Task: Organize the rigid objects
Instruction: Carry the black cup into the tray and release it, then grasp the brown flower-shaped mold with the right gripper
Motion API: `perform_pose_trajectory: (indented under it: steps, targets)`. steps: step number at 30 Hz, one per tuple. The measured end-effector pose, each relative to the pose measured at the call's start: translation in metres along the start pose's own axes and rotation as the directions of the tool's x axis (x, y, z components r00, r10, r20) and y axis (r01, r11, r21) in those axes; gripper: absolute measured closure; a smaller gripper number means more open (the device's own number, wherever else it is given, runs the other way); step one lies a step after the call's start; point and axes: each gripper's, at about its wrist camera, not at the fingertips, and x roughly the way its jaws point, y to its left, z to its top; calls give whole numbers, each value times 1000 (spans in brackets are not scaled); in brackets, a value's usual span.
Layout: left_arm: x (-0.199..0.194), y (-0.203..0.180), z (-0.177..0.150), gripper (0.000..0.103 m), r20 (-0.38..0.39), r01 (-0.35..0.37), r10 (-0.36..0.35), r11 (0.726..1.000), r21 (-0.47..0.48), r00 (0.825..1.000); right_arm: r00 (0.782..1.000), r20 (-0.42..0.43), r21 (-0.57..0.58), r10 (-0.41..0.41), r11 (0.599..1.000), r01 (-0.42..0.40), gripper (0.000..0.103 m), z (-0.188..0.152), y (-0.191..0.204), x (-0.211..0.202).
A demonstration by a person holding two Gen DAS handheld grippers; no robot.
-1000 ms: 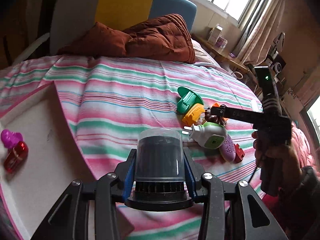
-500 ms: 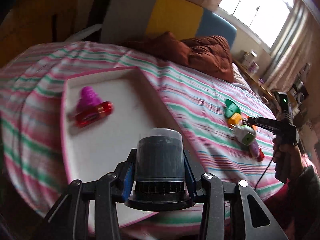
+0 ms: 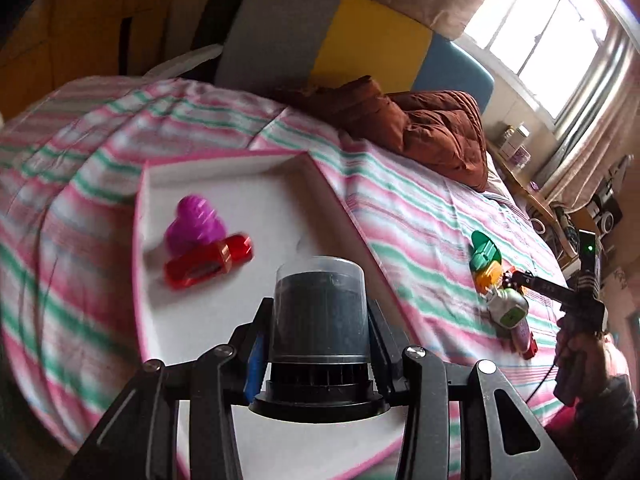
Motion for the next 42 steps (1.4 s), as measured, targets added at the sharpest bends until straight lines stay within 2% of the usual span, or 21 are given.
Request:
perform_pose_trajectory:
  steps: [4,8,15,17,19,22,26,36,42]
  targets:
    - [29,-5,30,59,4,-9,9,1000,0,1000,1000,7,-25,-12,1000,12,80,-1,3,0]
    - [60,3,51,59,-29,-24,23,998,-50,999,1000,10,-27,-22,999,23,80,1,1,0]
    - [93,9,60,59,-63,-88,87,996,-16,994,1000,11,-36,-29,999,29,80,1,1,0]
    - [96,10,61,56,-58,-106,106,994,-5,993,999,11,-40,-31,999,31,80,2,2,0]
    - [93,12,62,55,-54,-105,104,994,-11,993,999,12,-40,-30,999,31,80,2,2,0]
    - [79,13,61,48,-34,-99,98,995,-25,995,999,12,-41,-31,999,32,80,2,2,0]
    - [47,8,50,42,32,-118,119,993,-11,992,999,14,-44,-34,998,35,80,2,3,1]
    - [4,-21,-16,41,29,-157,156,985,70,987,999,13,-41,-34,999,35,80,1,3,0]
    - [-10,-38,-39,41,40,-173,169,976,129,985,999,10,-36,-33,999,34,80,1,3,0]
